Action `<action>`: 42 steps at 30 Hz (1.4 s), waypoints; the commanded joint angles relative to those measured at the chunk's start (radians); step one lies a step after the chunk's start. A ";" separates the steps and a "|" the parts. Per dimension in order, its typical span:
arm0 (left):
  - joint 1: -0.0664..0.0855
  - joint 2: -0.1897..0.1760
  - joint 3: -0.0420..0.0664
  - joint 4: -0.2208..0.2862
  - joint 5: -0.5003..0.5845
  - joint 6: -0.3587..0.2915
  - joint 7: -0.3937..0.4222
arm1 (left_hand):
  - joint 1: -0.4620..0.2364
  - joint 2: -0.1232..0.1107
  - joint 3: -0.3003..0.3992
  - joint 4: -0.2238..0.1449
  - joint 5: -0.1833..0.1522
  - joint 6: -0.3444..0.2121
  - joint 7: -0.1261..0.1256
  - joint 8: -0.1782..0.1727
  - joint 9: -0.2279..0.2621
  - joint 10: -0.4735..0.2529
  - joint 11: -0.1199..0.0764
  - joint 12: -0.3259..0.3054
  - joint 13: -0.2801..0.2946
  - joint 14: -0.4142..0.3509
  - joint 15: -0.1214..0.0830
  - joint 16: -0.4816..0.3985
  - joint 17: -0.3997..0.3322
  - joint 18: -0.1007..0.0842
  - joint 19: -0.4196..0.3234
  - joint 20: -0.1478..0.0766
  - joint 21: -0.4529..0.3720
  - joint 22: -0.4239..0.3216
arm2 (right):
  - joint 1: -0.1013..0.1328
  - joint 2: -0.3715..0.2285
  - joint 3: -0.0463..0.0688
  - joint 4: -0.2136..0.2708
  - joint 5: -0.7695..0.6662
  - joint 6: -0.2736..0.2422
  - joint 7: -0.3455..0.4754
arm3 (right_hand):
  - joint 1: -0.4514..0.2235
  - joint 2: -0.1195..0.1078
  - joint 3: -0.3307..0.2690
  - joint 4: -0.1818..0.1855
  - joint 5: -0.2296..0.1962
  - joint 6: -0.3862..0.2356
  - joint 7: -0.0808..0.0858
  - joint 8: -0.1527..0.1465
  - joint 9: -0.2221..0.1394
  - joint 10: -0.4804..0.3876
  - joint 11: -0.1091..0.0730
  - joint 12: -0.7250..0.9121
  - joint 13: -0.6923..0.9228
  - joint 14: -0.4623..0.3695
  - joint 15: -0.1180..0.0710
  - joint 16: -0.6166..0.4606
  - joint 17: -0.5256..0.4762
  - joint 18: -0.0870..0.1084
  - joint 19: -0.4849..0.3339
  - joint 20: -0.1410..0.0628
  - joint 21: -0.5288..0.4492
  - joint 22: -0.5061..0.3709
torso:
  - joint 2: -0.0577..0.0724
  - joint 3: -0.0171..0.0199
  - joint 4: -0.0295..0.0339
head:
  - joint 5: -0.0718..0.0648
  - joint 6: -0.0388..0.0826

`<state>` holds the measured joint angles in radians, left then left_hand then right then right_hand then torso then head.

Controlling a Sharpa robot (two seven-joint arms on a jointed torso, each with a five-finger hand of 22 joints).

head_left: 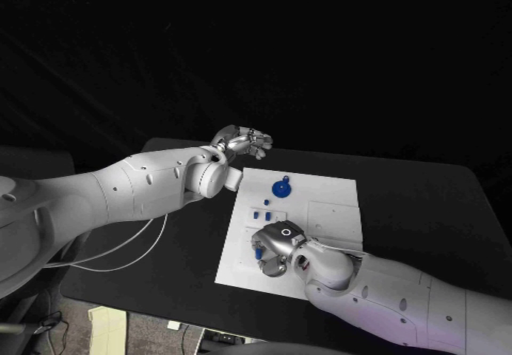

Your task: Assemble the parts on the task board

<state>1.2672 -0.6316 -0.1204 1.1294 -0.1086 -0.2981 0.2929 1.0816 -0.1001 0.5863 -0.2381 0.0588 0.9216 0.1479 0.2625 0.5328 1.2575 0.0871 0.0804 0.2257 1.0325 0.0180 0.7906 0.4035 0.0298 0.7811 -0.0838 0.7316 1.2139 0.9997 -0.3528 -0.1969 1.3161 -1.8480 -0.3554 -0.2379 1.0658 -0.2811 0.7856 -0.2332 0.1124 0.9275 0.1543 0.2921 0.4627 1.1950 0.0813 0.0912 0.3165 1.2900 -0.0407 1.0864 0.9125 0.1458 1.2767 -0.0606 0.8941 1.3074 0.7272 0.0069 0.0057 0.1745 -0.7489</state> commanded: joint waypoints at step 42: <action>0.000 -0.032 -0.001 0.010 0.008 0.013 0.006 | -0.006 -0.001 -0.004 0.008 -0.003 -0.005 0.002 0.007 -0.002 0.001 0.007 0.000 -0.002 0.010 0.001 -0.008 0.006 0.017 0.002 0.004 -0.009 0.004 | 0.181 -0.452 0.132 0.251 0.723 0.188 0.003 | -0.076 0.049 -0.125 0.094 -0.010 -0.014 -0.026 0.028 0.025 0.079 -0.065 0.388 0.293 -0.001 -0.053 0.041 -0.025 0.116 0.003 -0.006 0.013 0.015 | -0.012 0.0106 -0.0232 | -0.073 0.057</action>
<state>1.2666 -0.6645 -0.1218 1.1349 -0.1081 -0.2981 0.2922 1.0816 -0.1001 0.5836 -0.2354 0.0588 0.9216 0.1479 0.2624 0.5319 1.2575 0.0872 0.0804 0.2250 1.0353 0.0208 0.7865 0.4085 0.0298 0.7811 -0.0838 0.7278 1.2163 1.1820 -0.8049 -0.0644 1.5639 -1.2296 -0.2647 -0.2194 0.9897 -0.2389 0.6601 -0.1423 0.1074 0.9140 0.1337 0.3183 0.4867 1.2568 0.0263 0.4701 0.6028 1.2968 -0.0840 1.1253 0.8888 0.1441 1.2762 -0.0668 0.9033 1.3079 0.7182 0.0146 -0.0123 0.1072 -0.6922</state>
